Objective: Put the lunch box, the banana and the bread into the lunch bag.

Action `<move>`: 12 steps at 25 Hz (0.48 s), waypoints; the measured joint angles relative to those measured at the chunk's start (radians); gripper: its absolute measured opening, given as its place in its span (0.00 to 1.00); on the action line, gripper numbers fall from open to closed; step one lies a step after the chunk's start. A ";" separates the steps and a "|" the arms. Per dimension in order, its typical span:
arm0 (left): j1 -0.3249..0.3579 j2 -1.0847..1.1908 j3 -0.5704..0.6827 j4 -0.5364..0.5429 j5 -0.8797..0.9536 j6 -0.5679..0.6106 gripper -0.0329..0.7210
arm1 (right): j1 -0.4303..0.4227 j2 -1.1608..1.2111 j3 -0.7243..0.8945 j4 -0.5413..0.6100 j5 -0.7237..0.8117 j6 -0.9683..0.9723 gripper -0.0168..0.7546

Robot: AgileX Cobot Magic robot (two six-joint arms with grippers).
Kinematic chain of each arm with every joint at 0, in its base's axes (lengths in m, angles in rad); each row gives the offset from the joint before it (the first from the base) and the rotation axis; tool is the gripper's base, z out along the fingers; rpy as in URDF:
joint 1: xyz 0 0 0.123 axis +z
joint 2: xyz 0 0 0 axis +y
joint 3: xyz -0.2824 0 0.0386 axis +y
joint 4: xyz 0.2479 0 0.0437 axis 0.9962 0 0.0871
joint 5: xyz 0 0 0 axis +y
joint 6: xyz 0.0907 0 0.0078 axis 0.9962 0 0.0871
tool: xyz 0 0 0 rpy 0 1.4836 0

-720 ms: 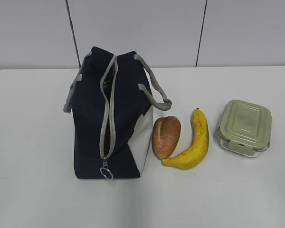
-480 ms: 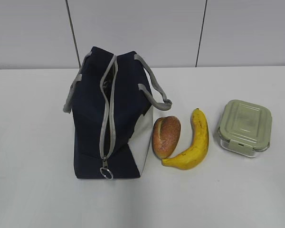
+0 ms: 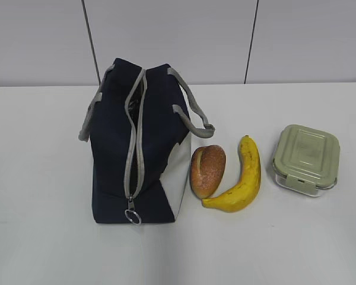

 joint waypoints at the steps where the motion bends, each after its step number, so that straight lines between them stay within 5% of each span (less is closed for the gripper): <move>1: 0.000 0.000 0.000 0.000 0.000 0.000 0.35 | 0.000 0.000 0.000 0.000 0.000 0.000 0.72; 12: 0.000 0.219 -0.040 -0.056 -0.008 0.000 0.35 | 0.000 0.000 0.000 0.000 0.000 0.000 0.72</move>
